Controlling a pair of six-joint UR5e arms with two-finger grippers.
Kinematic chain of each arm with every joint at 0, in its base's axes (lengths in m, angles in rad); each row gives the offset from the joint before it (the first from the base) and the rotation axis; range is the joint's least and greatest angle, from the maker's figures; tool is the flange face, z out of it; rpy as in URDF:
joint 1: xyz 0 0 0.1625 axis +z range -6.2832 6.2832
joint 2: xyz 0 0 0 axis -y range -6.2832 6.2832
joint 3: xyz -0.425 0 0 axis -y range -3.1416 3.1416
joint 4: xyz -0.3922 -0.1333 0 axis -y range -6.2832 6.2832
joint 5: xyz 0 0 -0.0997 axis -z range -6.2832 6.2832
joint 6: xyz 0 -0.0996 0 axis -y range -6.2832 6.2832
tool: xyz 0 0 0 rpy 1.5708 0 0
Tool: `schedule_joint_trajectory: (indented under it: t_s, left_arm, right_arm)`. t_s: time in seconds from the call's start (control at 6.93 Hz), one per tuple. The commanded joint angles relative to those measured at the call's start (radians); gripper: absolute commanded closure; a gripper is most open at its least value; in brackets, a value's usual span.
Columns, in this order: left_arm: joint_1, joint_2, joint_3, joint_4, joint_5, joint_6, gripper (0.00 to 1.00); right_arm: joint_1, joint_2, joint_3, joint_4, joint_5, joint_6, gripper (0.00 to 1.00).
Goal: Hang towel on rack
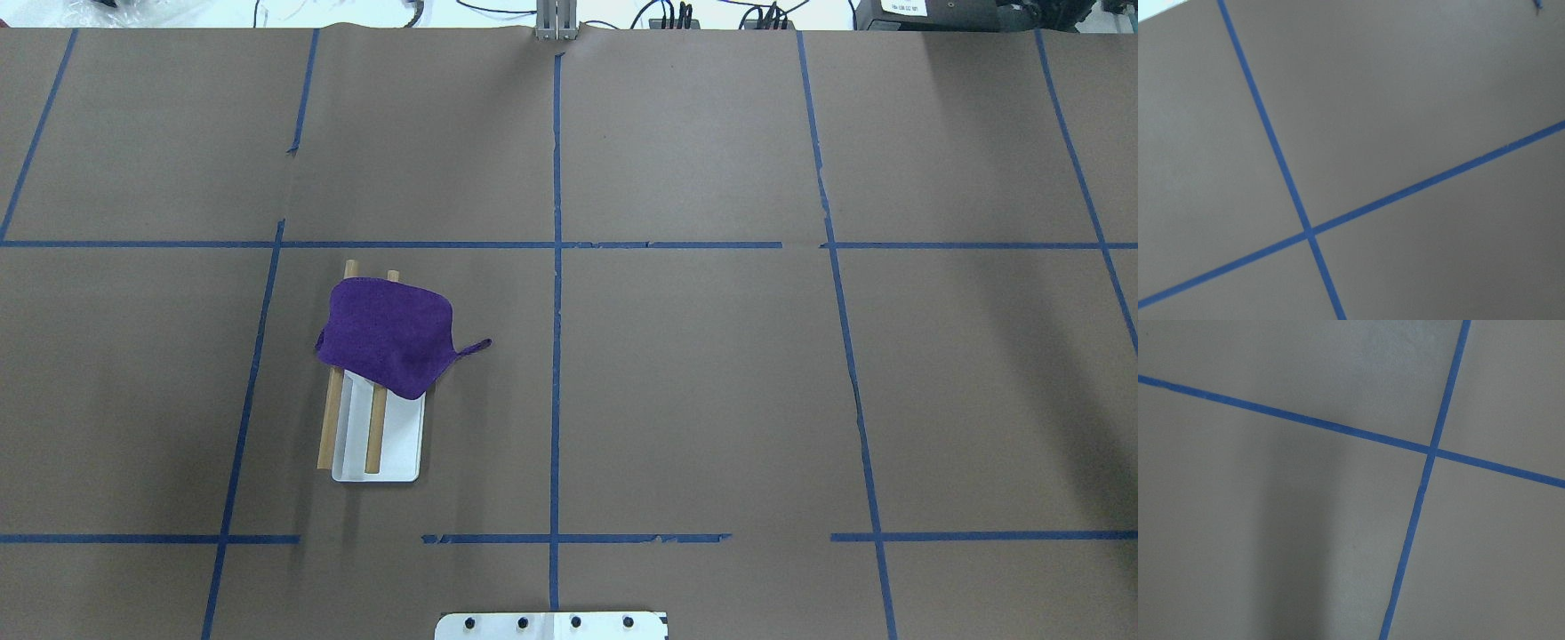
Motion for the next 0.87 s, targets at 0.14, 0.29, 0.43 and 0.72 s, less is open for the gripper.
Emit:
schedule_joint_trajectory:
  t_s: [0.14,0.29,0.43,0.72]
  left_arm:
    - [-0.006,0.066,-0.017,0.027,-0.013,0.002,0.00]
    - [-0.006,0.068,-0.012,0.020,-0.014,0.006,0.00]
    - [-0.006,0.068,0.000,-0.005,-0.014,0.003,0.00]
    - [-0.005,0.016,0.023,-0.013,-0.008,0.000,0.00]
  right_arm:
    - [0.007,-0.017,-0.001,-0.018,-0.003,-0.022,0.00]
    - [0.006,-0.027,-0.001,-0.018,-0.009,-0.022,0.00]
    - [0.007,-0.036,-0.005,-0.016,-0.019,-0.026,0.00]
    - [0.007,-0.060,-0.014,-0.007,-0.016,-0.034,0.00]
